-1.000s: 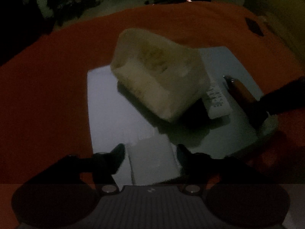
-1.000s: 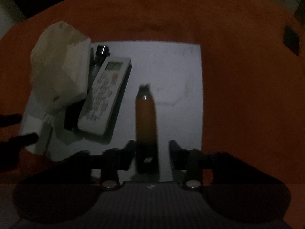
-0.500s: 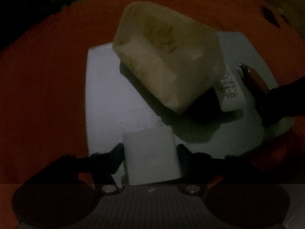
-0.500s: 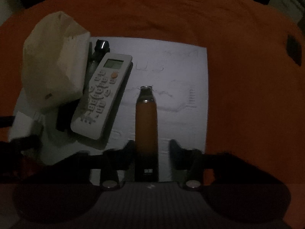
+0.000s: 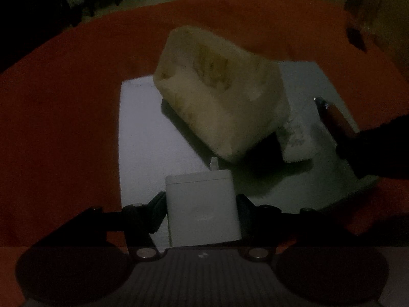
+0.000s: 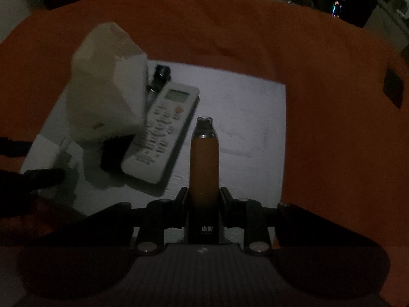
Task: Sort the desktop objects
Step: 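Carry the charger and amber bottle into the white box with both tools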
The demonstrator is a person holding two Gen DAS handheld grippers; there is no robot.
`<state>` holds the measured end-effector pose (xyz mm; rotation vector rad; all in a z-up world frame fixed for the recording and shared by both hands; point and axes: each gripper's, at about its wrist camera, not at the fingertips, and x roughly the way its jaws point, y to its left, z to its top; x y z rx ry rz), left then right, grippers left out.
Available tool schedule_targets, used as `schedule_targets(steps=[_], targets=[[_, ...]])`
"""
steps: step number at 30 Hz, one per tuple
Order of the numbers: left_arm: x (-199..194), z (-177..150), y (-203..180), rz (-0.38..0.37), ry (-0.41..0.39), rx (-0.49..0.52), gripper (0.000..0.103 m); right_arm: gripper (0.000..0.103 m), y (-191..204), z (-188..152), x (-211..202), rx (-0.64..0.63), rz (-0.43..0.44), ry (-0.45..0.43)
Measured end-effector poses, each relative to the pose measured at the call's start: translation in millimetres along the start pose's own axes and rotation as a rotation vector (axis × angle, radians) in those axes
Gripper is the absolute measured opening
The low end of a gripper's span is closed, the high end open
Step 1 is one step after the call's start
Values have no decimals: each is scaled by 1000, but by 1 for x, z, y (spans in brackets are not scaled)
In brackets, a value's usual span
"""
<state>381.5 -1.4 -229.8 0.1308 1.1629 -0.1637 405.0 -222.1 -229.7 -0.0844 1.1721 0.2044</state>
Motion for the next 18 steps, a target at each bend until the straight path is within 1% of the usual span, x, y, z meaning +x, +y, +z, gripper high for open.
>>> schedule_targets(steps=[5, 7, 10, 14, 16, 18], targets=[[-23, -3, -5, -18, -49, 24, 53, 27, 4, -2, -24, 26, 44, -19], [-33, -6, -6, -15, -70, 16, 53, 27, 5, -4, -37, 31, 60, -38], [-52, -11, -7, -32, -103, 4, 53, 27, 4, -9, -56, 60, 83, -53], [-83, -20, -13, -62, -138, 20, 53, 27, 7, -21, -84, 78, 114, -68], [-97, -28, -18, -79, -157, 33, 53, 27, 10, -29, -95, 80, 123, -61], [-111, -38, -26, -85, -178, 67, 53, 27, 14, -39, -105, 81, 135, -49]])
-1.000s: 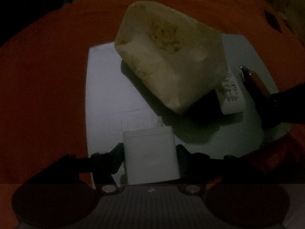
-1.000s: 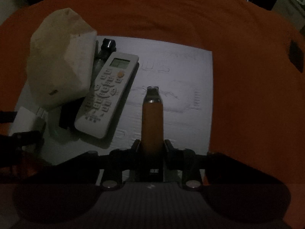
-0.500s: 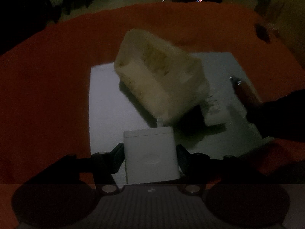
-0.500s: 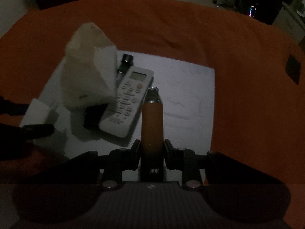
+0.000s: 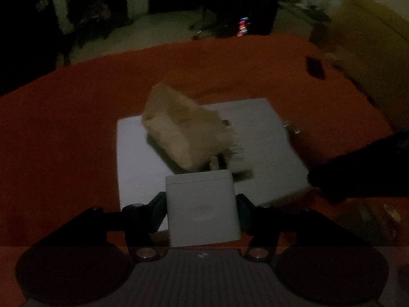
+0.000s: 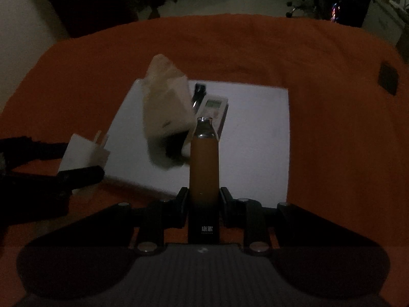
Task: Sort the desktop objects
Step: 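Carry the charger and amber bottle into the white box with both tools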
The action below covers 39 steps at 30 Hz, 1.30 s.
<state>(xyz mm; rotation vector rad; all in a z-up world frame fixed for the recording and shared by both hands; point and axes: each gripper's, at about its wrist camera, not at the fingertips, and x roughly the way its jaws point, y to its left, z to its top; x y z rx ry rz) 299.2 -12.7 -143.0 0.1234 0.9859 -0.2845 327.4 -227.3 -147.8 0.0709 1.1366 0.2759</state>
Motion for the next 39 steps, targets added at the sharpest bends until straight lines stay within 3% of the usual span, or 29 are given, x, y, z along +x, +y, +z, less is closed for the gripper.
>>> schedule_targets(steps=[10, 14, 20, 32, 36, 39], targets=[[-35, -45, -37, -117, 13, 101, 53, 28, 35, -48, -34, -81, 80, 64], [-38, -72, -51, -117, 38, 175, 53, 28, 51, -73, -33, -158, 100, 101], [-23, -114, -65, -98, 120, 320, 53, 28, 57, -107, -4, -214, 73, 208], [10, -147, -81, -116, 197, 431, 53, 28, 61, -162, 54, -370, 13, 354], [20, -157, -87, -121, 230, 463, 53, 28, 63, -174, 65, -416, 11, 380], [27, -162, -88, -123, 263, 472, 53, 28, 68, -179, 66, -493, 10, 344]])
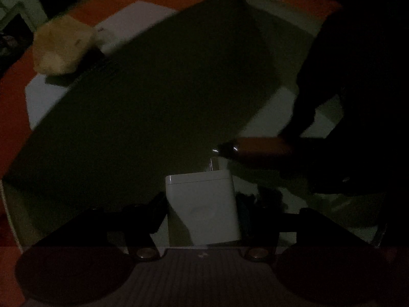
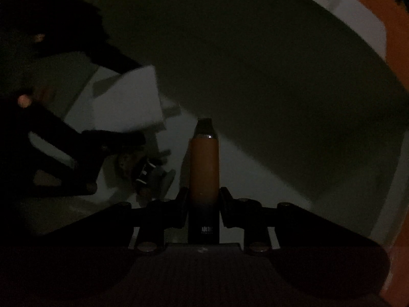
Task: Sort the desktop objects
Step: 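Carry the charger and amber bottle into the white box with both tools, then open both tools to release the items and lift back toward the tray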
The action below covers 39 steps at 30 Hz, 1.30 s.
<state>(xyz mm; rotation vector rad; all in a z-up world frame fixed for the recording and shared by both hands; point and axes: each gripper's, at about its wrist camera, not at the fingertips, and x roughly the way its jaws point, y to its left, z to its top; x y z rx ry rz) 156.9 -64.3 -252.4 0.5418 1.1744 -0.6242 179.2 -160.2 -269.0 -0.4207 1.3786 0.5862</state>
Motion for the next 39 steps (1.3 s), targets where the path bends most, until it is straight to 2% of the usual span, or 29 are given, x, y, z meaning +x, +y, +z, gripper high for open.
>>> schedule_targets(steps=[5, 17, 27, 33, 35, 39], targets=[[8, -5, -4, 0, 21, 11, 53, 28, -2, 1, 3, 7, 2, -1], [9, -10, -3, 6, 13, 11, 53, 28, -19, -9, -7, 41, -25, -31], [13, -10, -3, 28, 15, 22, 54, 28, -33, -28, 10, 52, -64, 8], [14, -9, -6, 42, 19, 30, 52, 29, -39, -31, 12, 84, -47, 9], [13, -9, -7, 45, 17, 37, 53, 35, -40, -33, 13, 93, -49, 13], [11, -10, -8, 48, 10, 46, 56, 40, -34, -44, 7, 94, -45, 16]])
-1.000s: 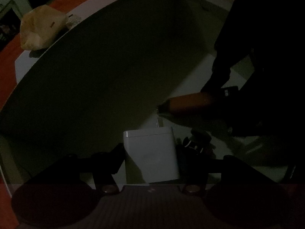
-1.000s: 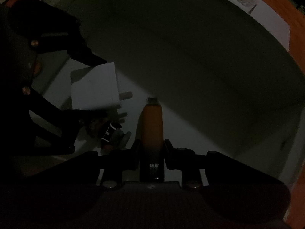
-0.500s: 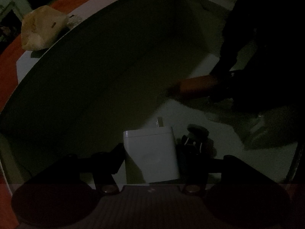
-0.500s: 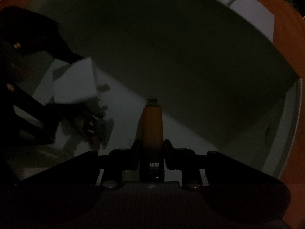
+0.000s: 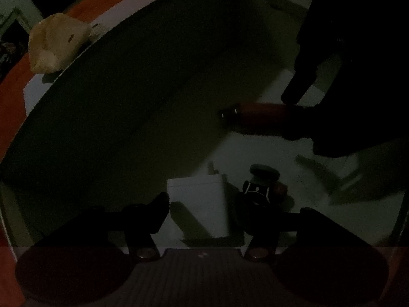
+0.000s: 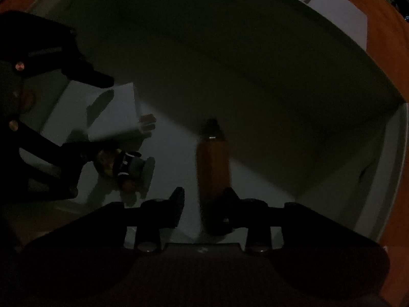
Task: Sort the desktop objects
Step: 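Open both tools to release the items and lift back toward the tray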
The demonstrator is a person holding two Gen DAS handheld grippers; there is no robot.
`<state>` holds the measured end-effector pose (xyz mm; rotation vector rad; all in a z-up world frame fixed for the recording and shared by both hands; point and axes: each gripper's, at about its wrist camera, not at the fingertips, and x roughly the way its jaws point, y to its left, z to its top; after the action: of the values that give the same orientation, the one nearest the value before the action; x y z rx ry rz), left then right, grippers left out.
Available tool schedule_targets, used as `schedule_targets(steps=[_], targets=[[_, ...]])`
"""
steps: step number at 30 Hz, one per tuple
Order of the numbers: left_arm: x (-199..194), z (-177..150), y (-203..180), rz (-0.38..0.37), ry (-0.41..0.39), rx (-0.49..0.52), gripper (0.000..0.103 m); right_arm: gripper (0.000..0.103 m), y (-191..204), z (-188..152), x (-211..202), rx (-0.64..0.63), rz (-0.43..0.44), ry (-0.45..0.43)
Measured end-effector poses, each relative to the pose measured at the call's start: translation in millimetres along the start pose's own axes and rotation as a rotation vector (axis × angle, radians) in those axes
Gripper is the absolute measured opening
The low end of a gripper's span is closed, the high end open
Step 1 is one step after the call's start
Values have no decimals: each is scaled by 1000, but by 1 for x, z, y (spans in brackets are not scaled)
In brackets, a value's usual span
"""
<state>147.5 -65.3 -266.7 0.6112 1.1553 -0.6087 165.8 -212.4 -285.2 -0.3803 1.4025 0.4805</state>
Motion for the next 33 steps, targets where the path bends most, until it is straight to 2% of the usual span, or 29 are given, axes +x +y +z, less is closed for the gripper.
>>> schedule_targets(steps=[3, 6, 11, 14, 20, 24, 29, 33], targets=[[-2, -1, 0, 1, -3, -3, 56, 43, -3, -1, 0, 9, 5, -1], [-4, 0, 1, 4, -6, -8, 56, 44, 8, 27, 0, 20, 12, 1], [-13, 5, 6, 12, -22, -38, 56, 44, 10, 33, 3, 43, 29, -14], [-17, 9, 10, 28, -23, -53, 56, 45, 17, 41, -9, 78, 38, -25], [-24, 16, 20, 38, 2, -170, 57, 45, 2, 54, -31, 143, 42, -75], [-34, 23, 26, 17, -28, -192, 59, 45, -13, 61, -56, 188, 46, -110], [-48, 36, 36, 24, -73, -218, 59, 45, -33, 75, -87, 262, 72, -154], [-70, 54, 58, 43, -141, -267, 60, 46, -53, 94, -116, 316, 67, -245]])
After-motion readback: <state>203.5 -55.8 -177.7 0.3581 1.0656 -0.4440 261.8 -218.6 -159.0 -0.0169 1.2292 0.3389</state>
